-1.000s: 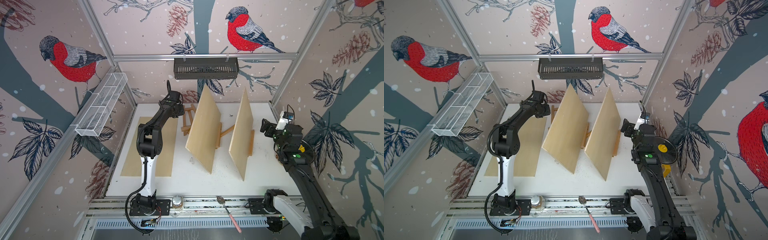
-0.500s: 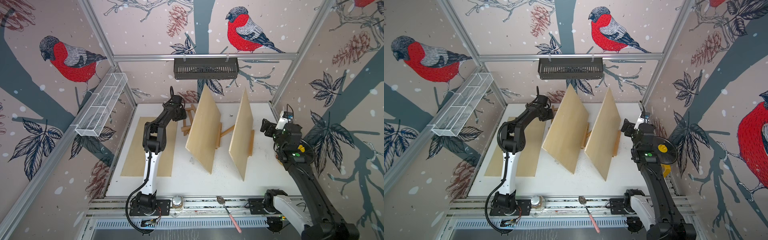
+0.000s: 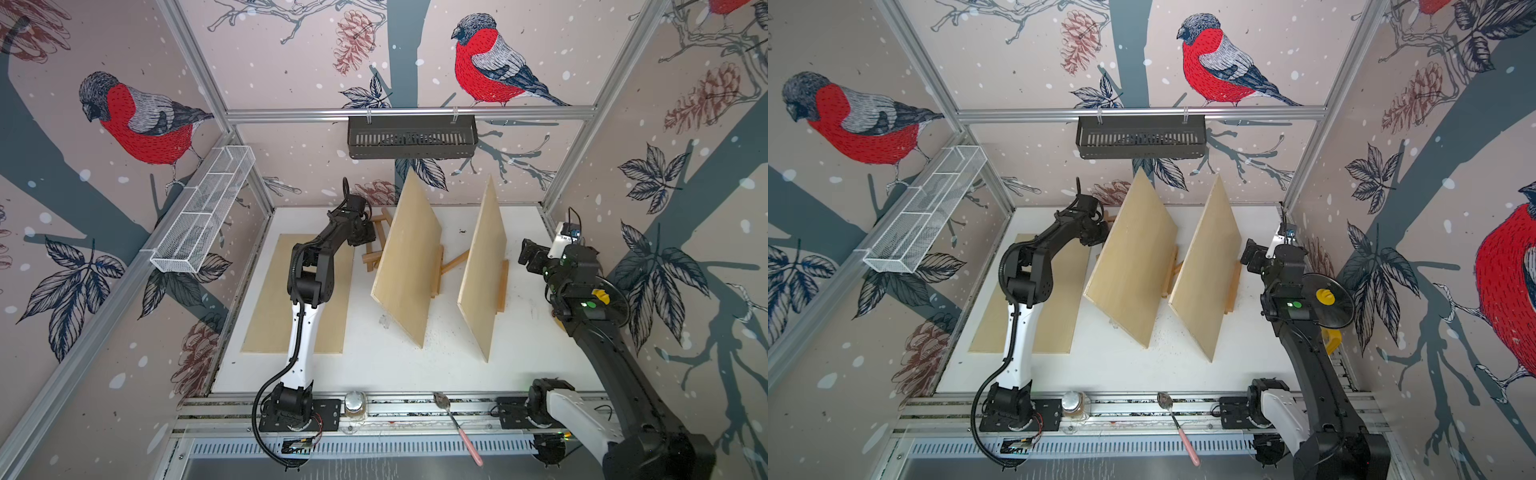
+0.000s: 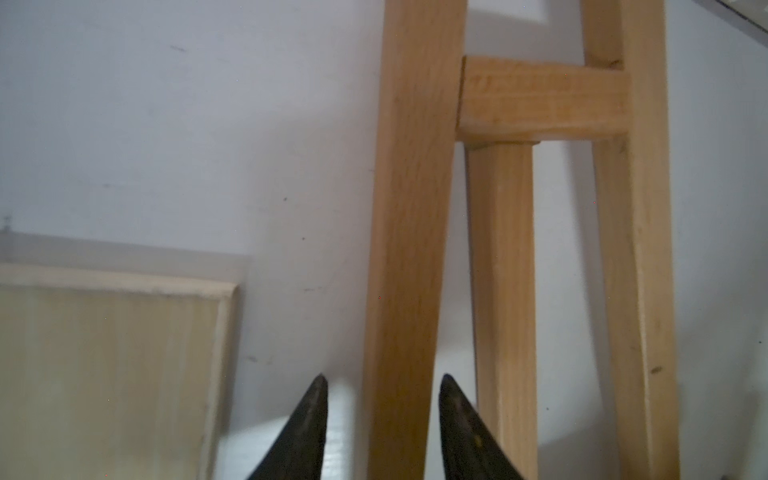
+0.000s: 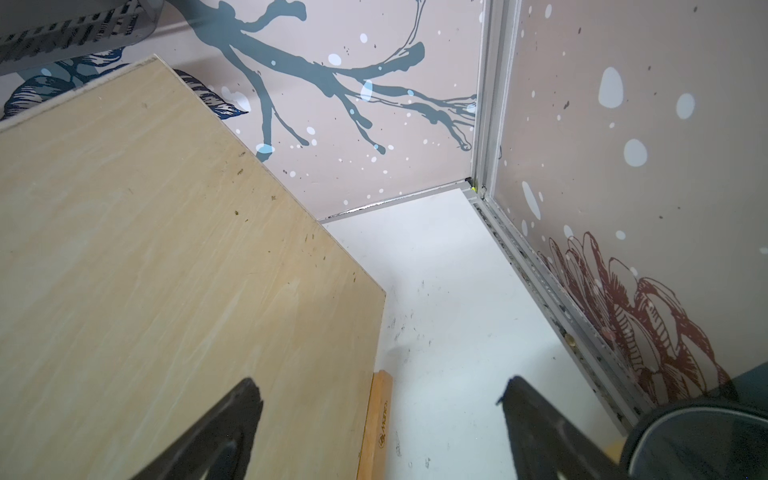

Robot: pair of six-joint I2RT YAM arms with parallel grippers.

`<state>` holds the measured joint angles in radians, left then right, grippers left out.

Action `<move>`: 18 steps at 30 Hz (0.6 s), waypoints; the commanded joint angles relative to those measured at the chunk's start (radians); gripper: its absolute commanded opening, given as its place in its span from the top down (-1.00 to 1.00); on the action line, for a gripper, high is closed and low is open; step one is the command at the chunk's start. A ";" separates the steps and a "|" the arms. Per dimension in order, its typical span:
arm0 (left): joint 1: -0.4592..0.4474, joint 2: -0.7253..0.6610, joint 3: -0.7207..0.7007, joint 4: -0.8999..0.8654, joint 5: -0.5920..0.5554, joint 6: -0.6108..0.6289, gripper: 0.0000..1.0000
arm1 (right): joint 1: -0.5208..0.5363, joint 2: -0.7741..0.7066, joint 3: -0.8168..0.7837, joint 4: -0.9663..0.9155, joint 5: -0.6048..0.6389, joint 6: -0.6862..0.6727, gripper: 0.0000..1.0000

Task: Disassemble the easel
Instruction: Pick up the easel at the center of the board.

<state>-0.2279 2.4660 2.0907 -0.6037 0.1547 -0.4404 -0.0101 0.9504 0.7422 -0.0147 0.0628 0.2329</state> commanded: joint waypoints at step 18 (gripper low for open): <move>-0.007 -0.079 -0.074 0.073 -0.043 -0.026 1.00 | 0.002 0.008 -0.003 0.032 -0.007 0.005 -0.85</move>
<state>-0.2337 2.4180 2.0251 -0.5720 0.1047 -0.4450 -0.0093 0.9623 0.7406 -0.0132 0.0620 0.2352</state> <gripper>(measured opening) 0.227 0.922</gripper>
